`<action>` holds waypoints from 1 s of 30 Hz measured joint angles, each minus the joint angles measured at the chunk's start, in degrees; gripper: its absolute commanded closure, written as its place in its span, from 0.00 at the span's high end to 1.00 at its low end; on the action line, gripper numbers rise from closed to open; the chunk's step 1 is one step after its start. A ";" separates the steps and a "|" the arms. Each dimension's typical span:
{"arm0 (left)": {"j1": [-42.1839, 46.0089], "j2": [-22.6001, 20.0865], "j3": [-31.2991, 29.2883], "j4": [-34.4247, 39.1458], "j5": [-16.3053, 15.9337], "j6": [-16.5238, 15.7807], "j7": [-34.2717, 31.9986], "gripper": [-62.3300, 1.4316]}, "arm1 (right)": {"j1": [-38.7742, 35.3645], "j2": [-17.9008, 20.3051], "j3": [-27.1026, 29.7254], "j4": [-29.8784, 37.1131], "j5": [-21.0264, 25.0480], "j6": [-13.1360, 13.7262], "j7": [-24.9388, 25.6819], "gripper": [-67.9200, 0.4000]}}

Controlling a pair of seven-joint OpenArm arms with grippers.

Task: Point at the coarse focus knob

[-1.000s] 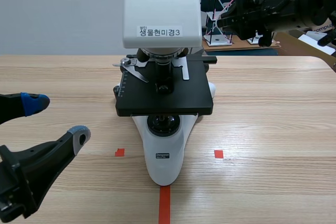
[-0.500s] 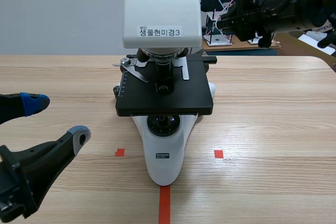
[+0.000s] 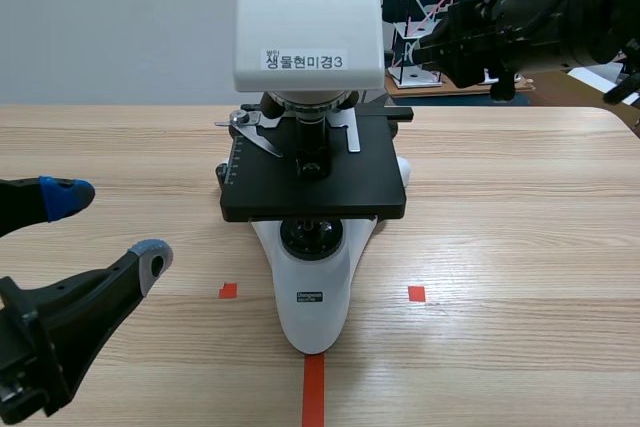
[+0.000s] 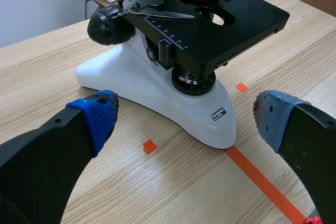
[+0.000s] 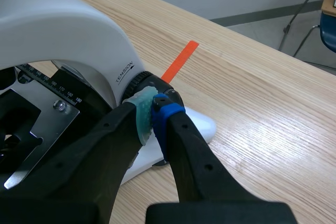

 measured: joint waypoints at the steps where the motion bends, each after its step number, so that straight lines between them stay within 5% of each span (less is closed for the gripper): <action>1: 0.00 0.00 0.00 0.00 0.00 0.00 0.00 0.87 | -0.02 0.00 0.00 0.00 0.00 0.00 0.15 0.00; 30: 0.00 0.00 0.00 0.00 0.00 0.00 0.00 0.87 | -0.04 0.00 0.00 0.00 -0.17 1.68 0.42 0.00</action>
